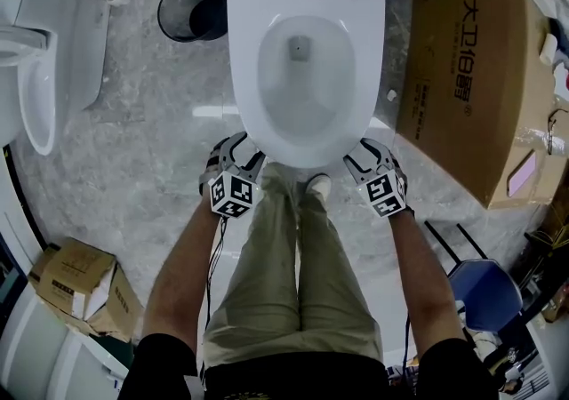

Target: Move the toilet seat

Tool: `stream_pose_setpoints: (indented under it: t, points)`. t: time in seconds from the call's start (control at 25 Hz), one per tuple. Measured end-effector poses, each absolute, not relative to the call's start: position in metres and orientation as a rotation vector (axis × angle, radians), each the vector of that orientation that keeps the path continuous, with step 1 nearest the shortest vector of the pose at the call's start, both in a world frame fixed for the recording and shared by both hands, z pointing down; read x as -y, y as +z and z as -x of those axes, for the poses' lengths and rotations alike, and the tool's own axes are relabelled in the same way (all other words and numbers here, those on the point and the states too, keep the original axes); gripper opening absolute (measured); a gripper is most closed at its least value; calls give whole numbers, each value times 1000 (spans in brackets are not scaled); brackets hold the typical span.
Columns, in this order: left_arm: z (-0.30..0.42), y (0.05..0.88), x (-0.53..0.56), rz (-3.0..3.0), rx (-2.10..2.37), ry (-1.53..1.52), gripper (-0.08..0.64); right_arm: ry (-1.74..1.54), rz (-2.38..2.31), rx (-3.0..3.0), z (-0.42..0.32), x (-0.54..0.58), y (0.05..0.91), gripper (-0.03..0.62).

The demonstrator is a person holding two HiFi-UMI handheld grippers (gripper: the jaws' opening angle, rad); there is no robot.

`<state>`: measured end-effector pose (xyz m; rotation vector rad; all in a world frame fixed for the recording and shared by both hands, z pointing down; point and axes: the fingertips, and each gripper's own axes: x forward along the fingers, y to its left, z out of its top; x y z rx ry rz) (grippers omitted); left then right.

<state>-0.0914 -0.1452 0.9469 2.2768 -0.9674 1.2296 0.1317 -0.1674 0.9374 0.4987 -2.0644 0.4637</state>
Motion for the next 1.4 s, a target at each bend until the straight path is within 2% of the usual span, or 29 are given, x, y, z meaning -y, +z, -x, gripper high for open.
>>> stream_pose_setpoints:
  t: [0.8, 1.4]
  points:
    - [91, 862, 162, -2230, 984, 1124, 245, 499, -508, 2089, -130, 183, 849, 210]
    - [99, 814, 182, -2205, 1046, 1083, 216, 491, -565, 2123, -124, 200, 794, 209]
